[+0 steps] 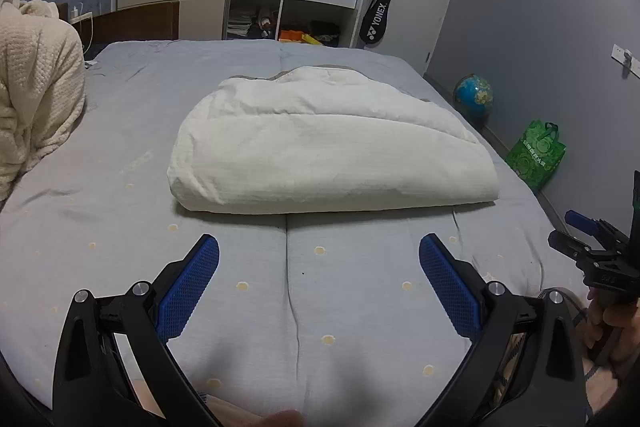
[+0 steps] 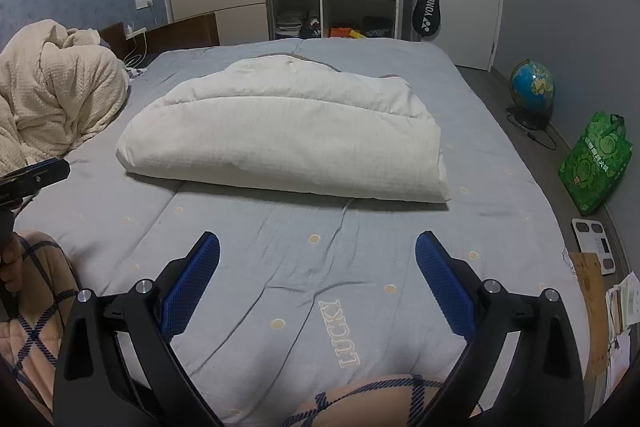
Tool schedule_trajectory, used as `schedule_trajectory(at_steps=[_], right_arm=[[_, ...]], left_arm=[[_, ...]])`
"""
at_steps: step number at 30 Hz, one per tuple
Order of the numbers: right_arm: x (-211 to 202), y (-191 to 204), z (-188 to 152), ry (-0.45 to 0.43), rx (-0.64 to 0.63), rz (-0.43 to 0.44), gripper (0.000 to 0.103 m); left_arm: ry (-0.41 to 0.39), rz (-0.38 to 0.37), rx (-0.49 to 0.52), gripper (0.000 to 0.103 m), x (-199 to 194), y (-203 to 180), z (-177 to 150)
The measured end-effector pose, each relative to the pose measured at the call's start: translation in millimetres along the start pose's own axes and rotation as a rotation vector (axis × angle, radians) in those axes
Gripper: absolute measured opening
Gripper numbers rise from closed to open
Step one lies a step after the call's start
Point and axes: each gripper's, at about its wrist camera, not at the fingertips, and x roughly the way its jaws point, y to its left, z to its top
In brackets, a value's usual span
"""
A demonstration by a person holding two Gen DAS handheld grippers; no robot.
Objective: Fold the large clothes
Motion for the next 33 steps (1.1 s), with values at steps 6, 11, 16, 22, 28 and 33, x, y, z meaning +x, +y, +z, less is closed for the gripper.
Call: schedule_trajectory(at_steps=[6, 11, 16, 22, 28, 33], right_arm=[[3.3, 5.0, -2.4, 0.005, -0.025, -0.009, 0.094], [3.2, 5.3, -2.2, 0.003, -0.032, -0.008, 0.094], [2.9, 3.2, -1.7, 0.001, -0.017, -0.004, 0.094], [3.1, 3.0, -1.9, -0.001, -0.019, -0.004, 0.094], [2.4, 4.7, -2.1, -0.004, -0.022, -0.005, 0.094], [2.2, 5.4, -2.5, -0.005, -0.022, -0.005, 0.094]], left_arm=[[-0.007, -0.001, -0.006, 0.096, -0.3, 0.8, 0.0], [-0.011, 0.001, -0.002, 0.097, -0.4, 0.1, 0.1], [-0.011, 0.008, 0.008, 0.096, 0.0, -1.4, -0.1], [-0.014, 0.015, 0.023, 0.097, -1.0, -4.6, -0.8], [-0.014, 0.014, 0.021, 0.097, -1.2, -5.0, -1.2], [-0.016, 0.016, 0.022, 0.097, -1.4, -4.8, -1.1]])
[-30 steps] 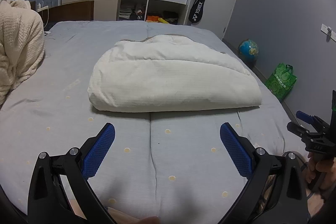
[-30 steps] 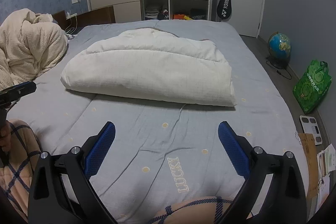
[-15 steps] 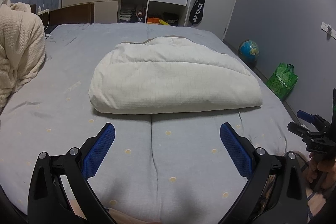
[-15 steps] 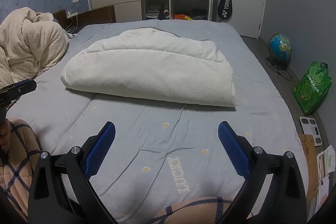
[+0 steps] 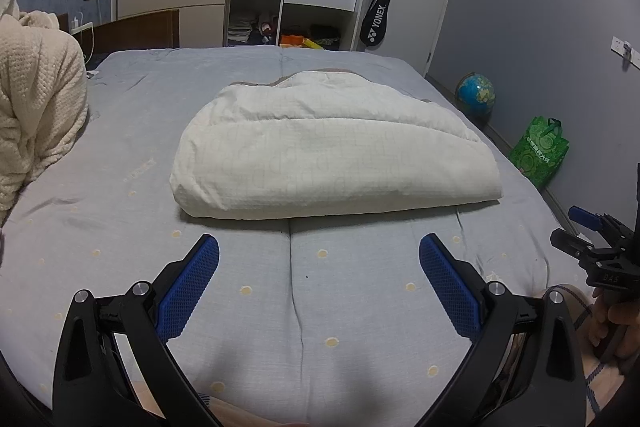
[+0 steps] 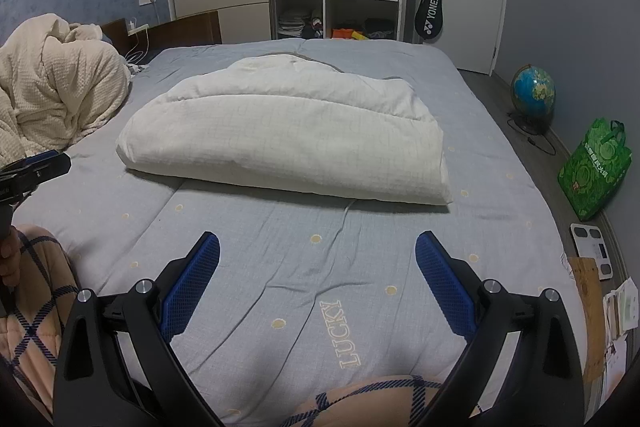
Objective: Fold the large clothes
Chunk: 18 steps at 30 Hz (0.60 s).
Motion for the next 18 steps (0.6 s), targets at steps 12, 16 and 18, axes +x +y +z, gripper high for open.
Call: schedule_trajectory(at_steps=[12, 16, 18], right_arm=[[-1.0, 0.1, -1.4, 0.001, -0.006, -0.001, 0.094], [-1.0, -0.1, -1.5, 0.001, -0.007, -0.002, 0.094], [-1.0, 0.3, -1.4, 0.001, -0.007, -0.002, 0.094]], left_arm=[[-0.001, 0.003, -0.004, 0.097, -1.1, 0.8, 1.4], [-0.002, 0.003, -0.004, 0.097, -0.9, 0.7, 1.3], [-0.002, 0.002, -0.004, 0.097, -1.0, 1.0, 1.3]])
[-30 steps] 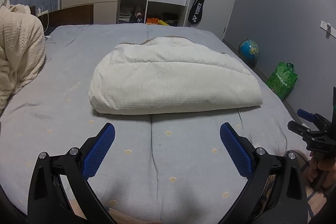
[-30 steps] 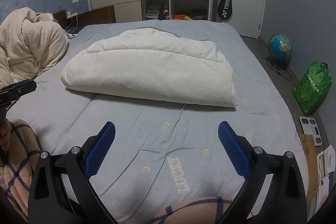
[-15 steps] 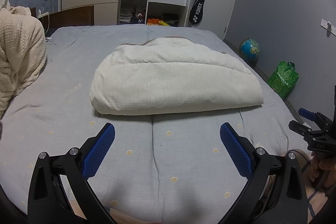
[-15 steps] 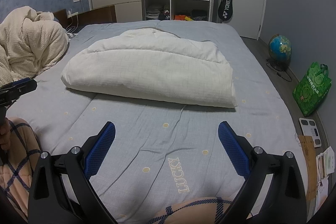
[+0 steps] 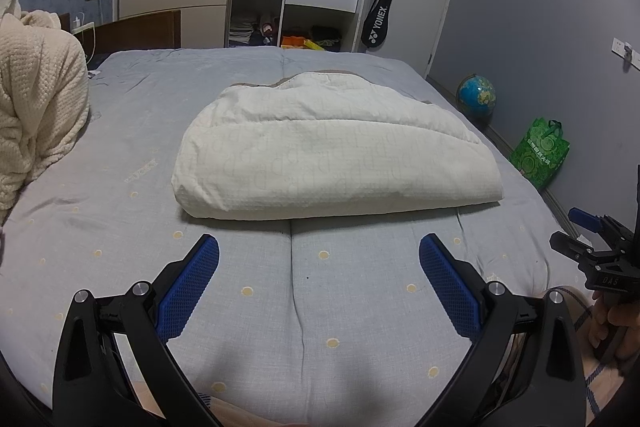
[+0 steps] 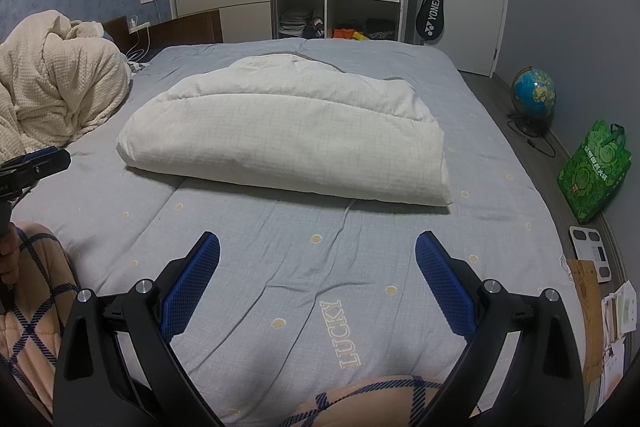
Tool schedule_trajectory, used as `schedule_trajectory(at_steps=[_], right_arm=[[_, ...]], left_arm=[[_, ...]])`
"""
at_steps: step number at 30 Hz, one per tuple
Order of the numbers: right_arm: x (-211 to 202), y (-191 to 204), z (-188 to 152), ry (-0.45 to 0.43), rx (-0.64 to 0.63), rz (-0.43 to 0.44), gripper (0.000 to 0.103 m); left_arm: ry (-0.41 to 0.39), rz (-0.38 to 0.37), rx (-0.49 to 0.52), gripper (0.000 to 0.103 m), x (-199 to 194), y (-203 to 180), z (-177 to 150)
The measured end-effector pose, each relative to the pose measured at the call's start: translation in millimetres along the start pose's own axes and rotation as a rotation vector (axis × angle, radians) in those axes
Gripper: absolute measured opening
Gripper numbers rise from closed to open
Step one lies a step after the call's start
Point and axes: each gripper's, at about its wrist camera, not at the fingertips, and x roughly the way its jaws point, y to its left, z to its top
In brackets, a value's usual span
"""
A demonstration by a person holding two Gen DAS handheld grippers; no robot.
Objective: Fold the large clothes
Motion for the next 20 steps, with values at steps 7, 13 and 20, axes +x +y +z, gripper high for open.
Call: schedule_trajectory(at_steps=[7, 13, 20], right_arm=[[-0.4, 0.3, -0.2, 0.000, -0.002, 0.000, 0.094], [-1.0, 0.1, -0.1, 0.000, 0.000, 0.000, 0.094], [-1.3, -0.8, 0.2, -0.001, 0.000, 0.001, 0.094]], left_arm=[[-0.011, -0.007, 0.003, 0.097, -1.5, 0.8, 0.4], [-0.004, -0.003, -0.005, 0.097, 0.0, 1.5, 1.9], [-0.001, -0.001, 0.002, 0.097, 1.5, 0.8, 1.8]])
